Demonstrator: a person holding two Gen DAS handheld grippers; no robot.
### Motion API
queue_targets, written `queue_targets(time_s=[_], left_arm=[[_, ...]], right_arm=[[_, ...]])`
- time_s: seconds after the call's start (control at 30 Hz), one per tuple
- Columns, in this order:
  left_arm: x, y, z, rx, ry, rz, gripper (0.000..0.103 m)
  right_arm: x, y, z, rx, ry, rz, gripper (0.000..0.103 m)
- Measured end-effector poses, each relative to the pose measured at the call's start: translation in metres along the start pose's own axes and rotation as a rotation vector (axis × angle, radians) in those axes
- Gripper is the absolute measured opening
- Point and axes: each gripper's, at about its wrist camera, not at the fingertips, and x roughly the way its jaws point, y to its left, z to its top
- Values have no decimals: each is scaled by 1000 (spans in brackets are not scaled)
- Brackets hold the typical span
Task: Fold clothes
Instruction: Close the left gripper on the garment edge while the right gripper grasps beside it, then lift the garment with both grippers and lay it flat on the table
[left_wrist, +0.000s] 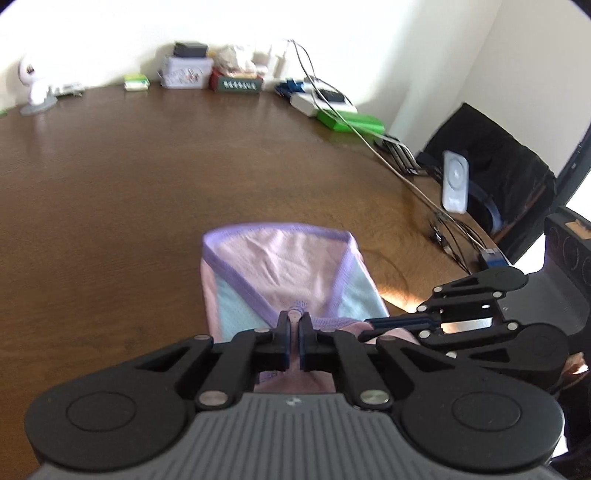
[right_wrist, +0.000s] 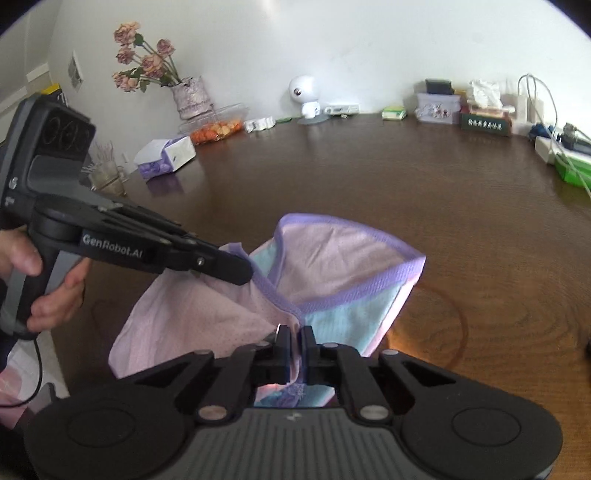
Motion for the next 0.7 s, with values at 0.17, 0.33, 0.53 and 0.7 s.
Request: queue_targets(time_s=[0.17,0.33,0.53,0.7], left_arm=[[-41,-1,61,131,-251,100,3],[-128,-43,133,321,-555,235,3],[-225,-98,201,455,-810,353,3],[-290,-132,214,481,-994,374,3]], right_arm=[[-24,7,81,-121,-212,-114,4],[-77,37,171,-304,-468,-225,4],[-153,84,267,-471,-707,-357,4],[-219,121,306,-527,-864,-424,4]])
